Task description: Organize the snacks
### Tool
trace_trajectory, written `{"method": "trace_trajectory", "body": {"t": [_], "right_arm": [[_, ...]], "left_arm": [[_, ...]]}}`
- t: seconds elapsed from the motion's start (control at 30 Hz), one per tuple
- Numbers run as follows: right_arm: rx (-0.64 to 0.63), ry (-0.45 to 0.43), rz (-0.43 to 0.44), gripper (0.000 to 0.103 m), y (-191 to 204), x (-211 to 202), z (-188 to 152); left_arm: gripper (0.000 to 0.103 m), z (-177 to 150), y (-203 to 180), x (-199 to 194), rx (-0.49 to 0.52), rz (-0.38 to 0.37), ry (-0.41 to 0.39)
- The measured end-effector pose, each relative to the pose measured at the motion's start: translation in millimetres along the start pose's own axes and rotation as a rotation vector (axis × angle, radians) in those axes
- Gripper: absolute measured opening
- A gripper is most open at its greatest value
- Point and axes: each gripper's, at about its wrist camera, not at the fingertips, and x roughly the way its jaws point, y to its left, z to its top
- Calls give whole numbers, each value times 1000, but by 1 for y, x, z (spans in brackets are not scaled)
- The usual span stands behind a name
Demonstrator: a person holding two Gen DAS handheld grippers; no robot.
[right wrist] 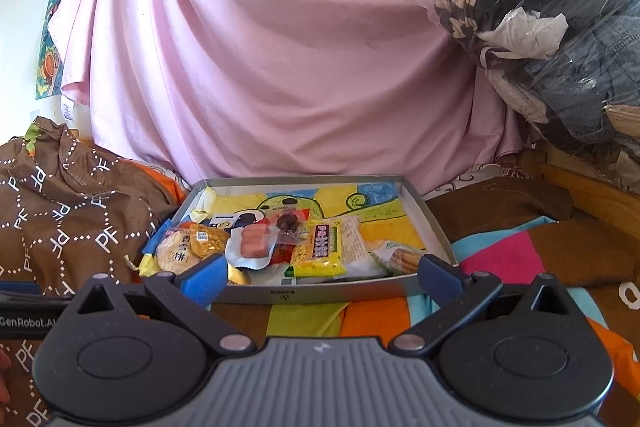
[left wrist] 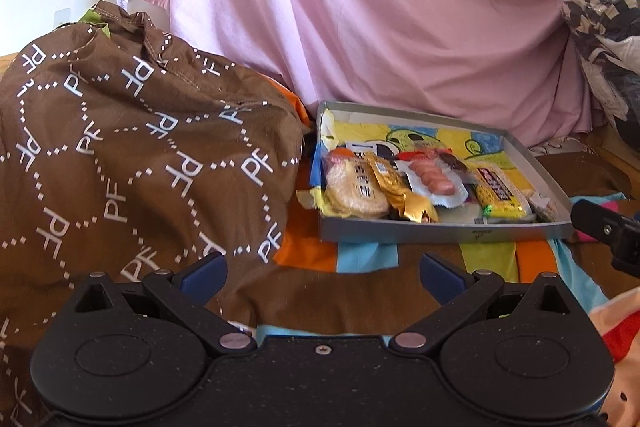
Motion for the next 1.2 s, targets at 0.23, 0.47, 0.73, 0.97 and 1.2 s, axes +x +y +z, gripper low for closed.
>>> {"method": "trace_trajectory", "body": {"t": [0.23, 0.47, 0.73, 0.97, 1.2], "right_arm": [[9, 21, 3, 103, 4, -6, -8], [-4, 14, 10, 103, 10, -18, -18], [-21, -2, -15, 103, 15, -34, -27], [-53, 4, -7, 103, 19, -48, -39], [-44, 8, -6, 103, 16, -56, -47]], "left_arm": [[102, -18, 8, -7, -21, -4, 45], [102, -37, 19, -11, -23, 21, 98], [102, -47, 22, -17, -28, 24, 153], [102, -51, 18, -24, 4, 7, 135], [102, -58, 22, -30, -8, 20, 152]]}}
